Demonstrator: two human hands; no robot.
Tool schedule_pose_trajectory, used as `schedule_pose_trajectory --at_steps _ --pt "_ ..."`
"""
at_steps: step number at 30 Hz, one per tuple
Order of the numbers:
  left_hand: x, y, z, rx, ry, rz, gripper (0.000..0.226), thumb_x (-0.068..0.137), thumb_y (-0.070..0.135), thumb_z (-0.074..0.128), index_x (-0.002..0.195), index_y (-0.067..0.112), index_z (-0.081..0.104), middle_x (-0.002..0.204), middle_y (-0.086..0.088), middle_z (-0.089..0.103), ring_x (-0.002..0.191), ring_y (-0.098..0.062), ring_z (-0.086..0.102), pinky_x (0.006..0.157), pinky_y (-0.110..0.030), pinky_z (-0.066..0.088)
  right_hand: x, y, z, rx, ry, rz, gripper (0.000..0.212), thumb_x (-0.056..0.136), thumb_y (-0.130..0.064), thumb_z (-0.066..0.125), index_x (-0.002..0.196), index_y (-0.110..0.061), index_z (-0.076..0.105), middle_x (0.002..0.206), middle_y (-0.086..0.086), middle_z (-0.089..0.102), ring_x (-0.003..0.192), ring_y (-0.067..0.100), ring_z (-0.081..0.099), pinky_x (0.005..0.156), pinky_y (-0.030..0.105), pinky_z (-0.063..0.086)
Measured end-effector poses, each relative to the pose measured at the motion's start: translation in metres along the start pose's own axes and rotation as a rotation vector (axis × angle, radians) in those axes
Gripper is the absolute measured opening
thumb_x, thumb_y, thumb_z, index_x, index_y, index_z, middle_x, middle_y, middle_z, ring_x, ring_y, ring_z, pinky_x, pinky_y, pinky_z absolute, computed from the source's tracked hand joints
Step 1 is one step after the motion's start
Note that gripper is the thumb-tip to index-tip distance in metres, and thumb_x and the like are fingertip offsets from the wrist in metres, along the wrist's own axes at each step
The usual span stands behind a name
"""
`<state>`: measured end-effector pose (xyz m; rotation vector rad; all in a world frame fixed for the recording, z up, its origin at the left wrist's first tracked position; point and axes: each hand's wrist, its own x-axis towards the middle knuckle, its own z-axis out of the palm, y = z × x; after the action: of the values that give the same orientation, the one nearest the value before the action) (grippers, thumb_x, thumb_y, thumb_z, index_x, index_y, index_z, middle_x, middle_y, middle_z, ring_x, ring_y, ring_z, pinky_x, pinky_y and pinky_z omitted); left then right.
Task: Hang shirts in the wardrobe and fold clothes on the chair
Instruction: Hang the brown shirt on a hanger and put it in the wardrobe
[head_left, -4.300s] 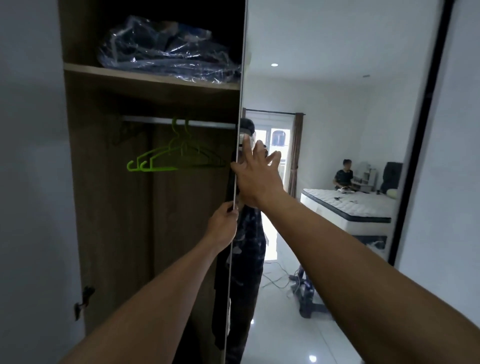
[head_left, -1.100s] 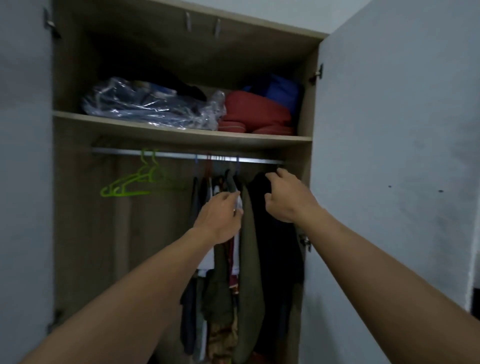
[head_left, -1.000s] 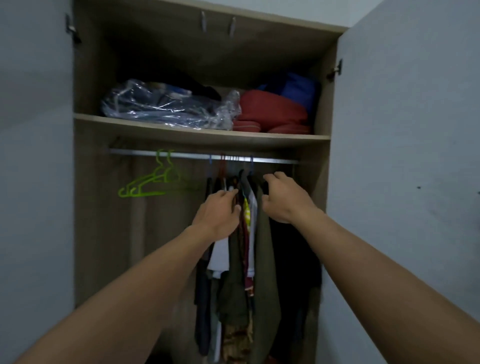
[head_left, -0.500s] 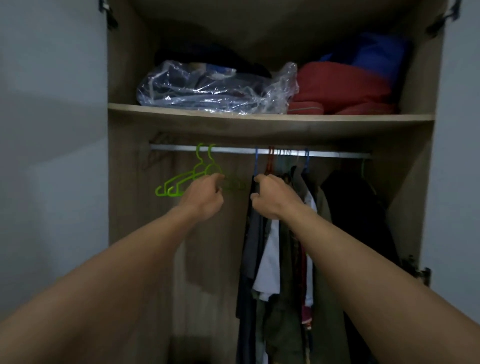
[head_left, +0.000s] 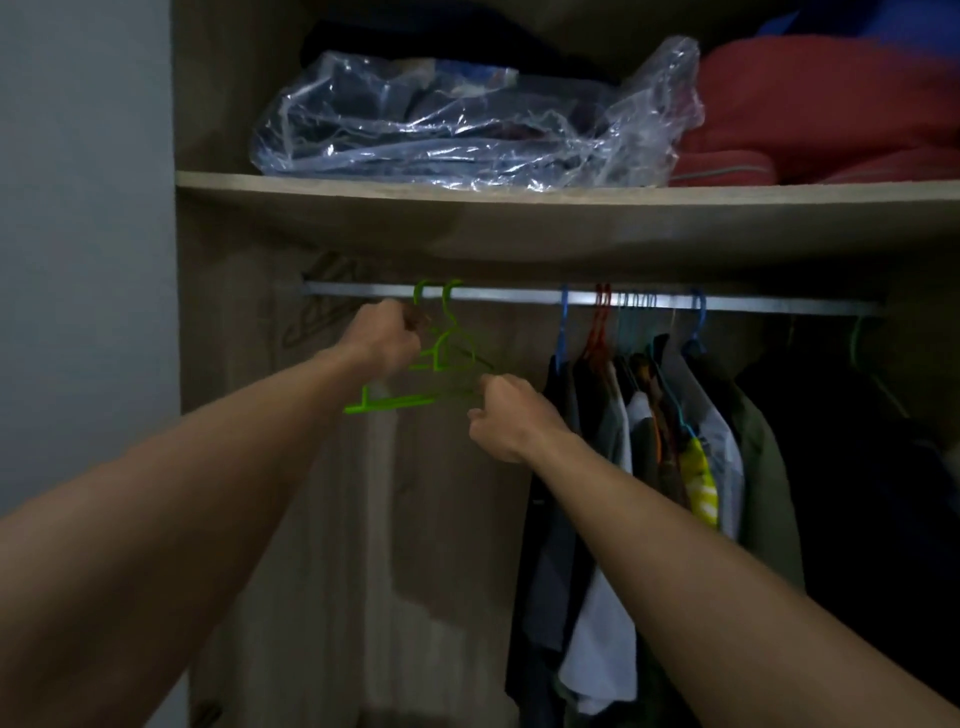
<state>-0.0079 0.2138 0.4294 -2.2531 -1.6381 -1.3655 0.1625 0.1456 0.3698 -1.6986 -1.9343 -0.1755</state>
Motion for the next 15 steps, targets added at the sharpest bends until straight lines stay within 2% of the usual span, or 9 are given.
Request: schedule_pose_trajectory --at_steps 2,4,5,7,8,10,13,15 --pt "0.016 -0.006 0.002 -0.005 0.003 -0.009 0.022 0.092 0.023 0.058 0.102 0.009 0.072 0.117 -0.016 0.071 0.116 -0.034 0.061 0.087 -0.033 0.046 0.016 -0.004 0.014 0.036 0.002 0.024 0.038 0.09 -0.026 0.054 0.124 -0.011 0.062 0.131 0.016 0.062 0.121 0.036 0.059 0.095 0.039 0.053" --pt "0.032 -0.011 0.007 -0.027 -0.022 0.005 0.014 0.088 0.023 0.059 0.088 0.012 0.068 0.11 -0.016 0.072 0.111 -0.032 0.065 0.09 -0.034 0.048 0.034 -0.009 0.028 0.101 0.007 0.06 0.039 0.089 -0.028 0.055 0.124 -0.013 0.064 0.129 0.016 0.064 0.12 0.036 0.061 0.095 0.039 0.054" --pt "0.041 -0.014 0.008 -0.021 -0.06 0.016 0.023 0.083 0.03 0.058 0.086 0.01 0.068 0.108 -0.016 0.073 0.108 -0.031 0.066 0.091 -0.036 0.05 0.044 -0.014 0.035 0.147 0.009 0.08 0.038 0.088 -0.029 0.055 0.122 -0.014 0.065 0.128 0.015 0.065 0.119 0.036 0.062 0.094 0.038 0.054" --pt "0.054 -0.014 0.01 0.035 -0.143 0.019 0.044 0.079 0.038 0.055 0.103 0.006 0.073 0.114 -0.017 0.071 0.109 -0.032 0.066 0.094 -0.039 0.051 0.061 -0.021 0.047 0.252 0.021 0.12 0.033 0.088 -0.027 0.056 0.115 -0.012 0.069 0.124 0.015 0.068 0.117 0.035 0.063 0.088 0.032 0.052" --pt "0.062 -0.014 0.011 0.048 -0.157 0.02 0.041 0.084 0.035 0.059 0.112 0.008 0.073 0.119 -0.016 0.07 0.112 -0.032 0.064 0.096 -0.039 0.051 0.069 -0.024 0.053 0.309 0.032 0.137 0.03 0.089 -0.026 0.057 0.111 -0.01 0.071 0.121 0.015 0.069 0.115 0.034 0.064 0.083 0.029 0.05" --pt "0.08 -0.019 0.016 0.074 -0.158 0.046 0.032 0.091 0.025 0.061 0.116 0.009 0.072 0.12 -0.014 0.07 0.112 -0.031 0.064 0.095 -0.038 0.051 0.086 -0.032 0.065 0.417 0.066 0.169 0.027 0.091 -0.025 0.061 0.107 -0.006 0.073 0.116 0.016 0.072 0.112 0.033 0.066 0.078 0.027 0.046" --pt "0.101 -0.024 0.027 0.055 -0.197 0.048 0.024 0.087 0.017 0.064 0.103 0.003 0.074 0.101 -0.015 0.075 0.091 -0.028 0.073 0.08 -0.038 0.059 0.107 -0.038 0.078 0.551 0.1 0.207 0.031 0.092 -0.029 0.064 0.111 -0.007 0.073 0.115 0.013 0.073 0.109 0.029 0.067 0.079 0.027 0.048" --pt "0.11 -0.025 0.033 -0.003 -0.222 0.033 0.018 0.087 0.012 0.065 0.09 -0.003 0.074 0.082 -0.012 0.076 0.063 -0.02 0.072 0.057 -0.03 0.06 0.116 -0.041 0.083 0.654 0.117 0.239 0.029 0.092 -0.028 0.065 0.111 -0.008 0.074 0.109 0.009 0.074 0.097 0.024 0.067 0.076 0.027 0.048"
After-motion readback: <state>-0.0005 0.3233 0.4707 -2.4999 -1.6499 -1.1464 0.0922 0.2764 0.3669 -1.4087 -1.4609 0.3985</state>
